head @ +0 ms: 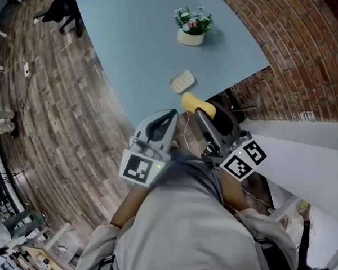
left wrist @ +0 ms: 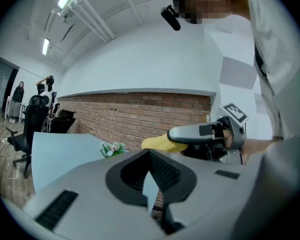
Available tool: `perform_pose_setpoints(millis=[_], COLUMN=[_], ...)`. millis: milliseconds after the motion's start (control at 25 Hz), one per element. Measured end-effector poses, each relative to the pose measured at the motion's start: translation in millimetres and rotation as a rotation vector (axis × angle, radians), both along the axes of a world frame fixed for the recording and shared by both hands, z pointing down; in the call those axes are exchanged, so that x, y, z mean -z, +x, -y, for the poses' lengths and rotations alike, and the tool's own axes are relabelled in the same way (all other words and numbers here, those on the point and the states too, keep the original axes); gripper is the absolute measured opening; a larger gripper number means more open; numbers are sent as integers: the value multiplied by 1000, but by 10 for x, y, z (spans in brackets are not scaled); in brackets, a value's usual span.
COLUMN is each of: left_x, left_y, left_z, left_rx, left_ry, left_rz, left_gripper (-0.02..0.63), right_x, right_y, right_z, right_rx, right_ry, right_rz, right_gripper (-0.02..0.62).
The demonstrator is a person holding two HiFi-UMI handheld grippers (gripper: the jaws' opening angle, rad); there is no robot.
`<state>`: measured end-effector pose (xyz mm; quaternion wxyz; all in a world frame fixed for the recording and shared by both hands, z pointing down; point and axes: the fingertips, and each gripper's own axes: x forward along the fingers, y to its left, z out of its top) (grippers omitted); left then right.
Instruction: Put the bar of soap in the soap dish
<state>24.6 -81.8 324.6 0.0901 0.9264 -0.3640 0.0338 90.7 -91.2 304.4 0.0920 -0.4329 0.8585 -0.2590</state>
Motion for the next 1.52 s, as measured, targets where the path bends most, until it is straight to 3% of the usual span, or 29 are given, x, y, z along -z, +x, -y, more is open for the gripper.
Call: perform_pose_setpoints(millis=[560,1040,1280,1520], left_x=[-120,-326,-470,-519], left_y=[-332,-463,-546,-560], left_z=[824,1214,1285,1368], left_rx=[-73,-178,-160,-126], left_ry=[-19,-65,-106,-94], left_rz=[7,-27,-11,10], left_gripper=[3,3,3,3], right_x=[-138,-354,-552,-751], right_y=[-327,-388,-366,-408], right_z=[754,1065,1133,1168], right_rx=[-40,-97,-76,-6], right_ry=[-24,-64,-112,-146], right_rz=[-71,-159,-147,-166], right_gripper=[161,161,161,161])
